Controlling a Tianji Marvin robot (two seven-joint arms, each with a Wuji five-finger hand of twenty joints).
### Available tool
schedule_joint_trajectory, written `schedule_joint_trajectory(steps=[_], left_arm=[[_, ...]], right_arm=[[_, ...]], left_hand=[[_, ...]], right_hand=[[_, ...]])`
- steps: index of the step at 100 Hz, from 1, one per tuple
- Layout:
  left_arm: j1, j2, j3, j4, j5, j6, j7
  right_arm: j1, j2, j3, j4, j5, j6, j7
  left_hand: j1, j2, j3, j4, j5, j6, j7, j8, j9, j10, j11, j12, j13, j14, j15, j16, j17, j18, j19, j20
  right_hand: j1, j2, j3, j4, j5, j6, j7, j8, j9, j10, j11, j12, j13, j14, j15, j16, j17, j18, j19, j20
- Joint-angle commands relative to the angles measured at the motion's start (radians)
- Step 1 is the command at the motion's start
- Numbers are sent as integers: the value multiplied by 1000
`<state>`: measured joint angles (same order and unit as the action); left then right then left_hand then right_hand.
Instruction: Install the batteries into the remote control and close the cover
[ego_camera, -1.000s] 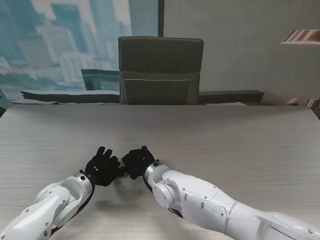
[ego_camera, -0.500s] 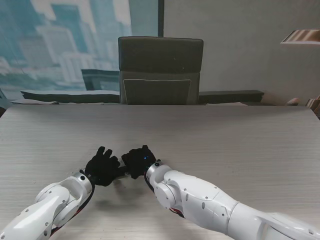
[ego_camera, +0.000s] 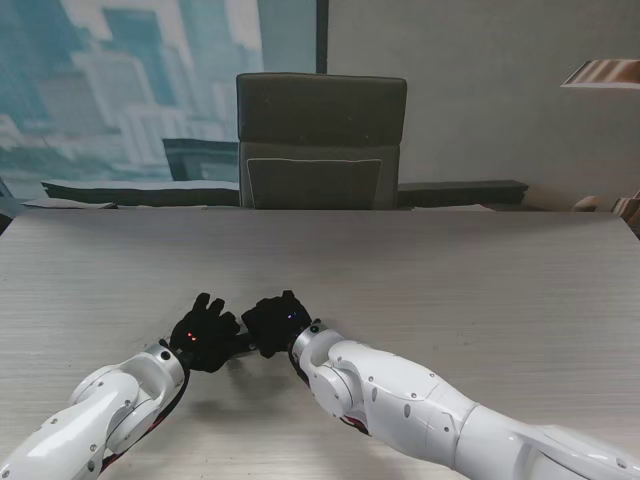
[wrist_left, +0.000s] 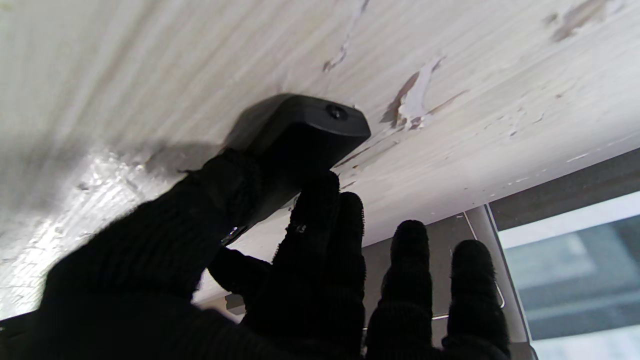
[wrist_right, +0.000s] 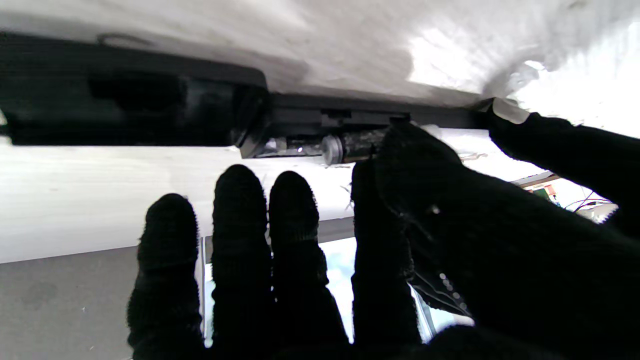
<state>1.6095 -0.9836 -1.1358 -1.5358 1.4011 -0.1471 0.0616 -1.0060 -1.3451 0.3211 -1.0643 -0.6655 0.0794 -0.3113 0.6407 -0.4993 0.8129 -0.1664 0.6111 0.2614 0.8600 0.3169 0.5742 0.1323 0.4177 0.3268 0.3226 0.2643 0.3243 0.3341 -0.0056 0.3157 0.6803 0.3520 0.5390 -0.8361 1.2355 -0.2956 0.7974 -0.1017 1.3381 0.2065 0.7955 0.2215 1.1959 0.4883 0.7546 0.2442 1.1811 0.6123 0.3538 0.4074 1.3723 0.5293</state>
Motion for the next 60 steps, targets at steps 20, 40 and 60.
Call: schedule_joint_trajectory(steps=[20, 40, 60], left_arm=[[20, 4, 10, 37, 5, -3, -36], [20, 4, 11, 36, 4, -3, -38], [20, 4, 11, 36, 4, -3, -38]], right_arm=[[5, -8, -6, 8, -1, 4, 11], [13, -13, -12, 16, 0, 17, 14], [18, -16, -16, 19, 6, 27, 27]], left_hand=[[156, -32, -7, 44, 63, -308, 179, 70, -14, -18, 15, 10, -5, -18, 11, -9, -11, 3, 21, 5], [156, -33, -7, 44, 64, -309, 179, 70, -12, -18, 15, 11, -3, -19, 13, -9, -10, 3, 21, 5], [155, -32, -7, 44, 64, -308, 179, 70, -13, -18, 15, 11, -5, -17, 12, -9, -10, 3, 21, 5]], right_hand=[[13, 18, 0, 2, 44, -7, -22, -11, 33, -14, 6, -22, 20, -4, 13, 3, 3, -10, 26, 16], [10, 9, 2, 2, 58, -8, -29, -5, 49, -15, 5, -26, 33, 1, 11, 0, 13, -5, 28, 16], [-16, 19, -1, 9, 115, -14, -9, 5, 77, -15, 13, -19, 44, 12, 14, -1, 16, 0, 28, 16]])
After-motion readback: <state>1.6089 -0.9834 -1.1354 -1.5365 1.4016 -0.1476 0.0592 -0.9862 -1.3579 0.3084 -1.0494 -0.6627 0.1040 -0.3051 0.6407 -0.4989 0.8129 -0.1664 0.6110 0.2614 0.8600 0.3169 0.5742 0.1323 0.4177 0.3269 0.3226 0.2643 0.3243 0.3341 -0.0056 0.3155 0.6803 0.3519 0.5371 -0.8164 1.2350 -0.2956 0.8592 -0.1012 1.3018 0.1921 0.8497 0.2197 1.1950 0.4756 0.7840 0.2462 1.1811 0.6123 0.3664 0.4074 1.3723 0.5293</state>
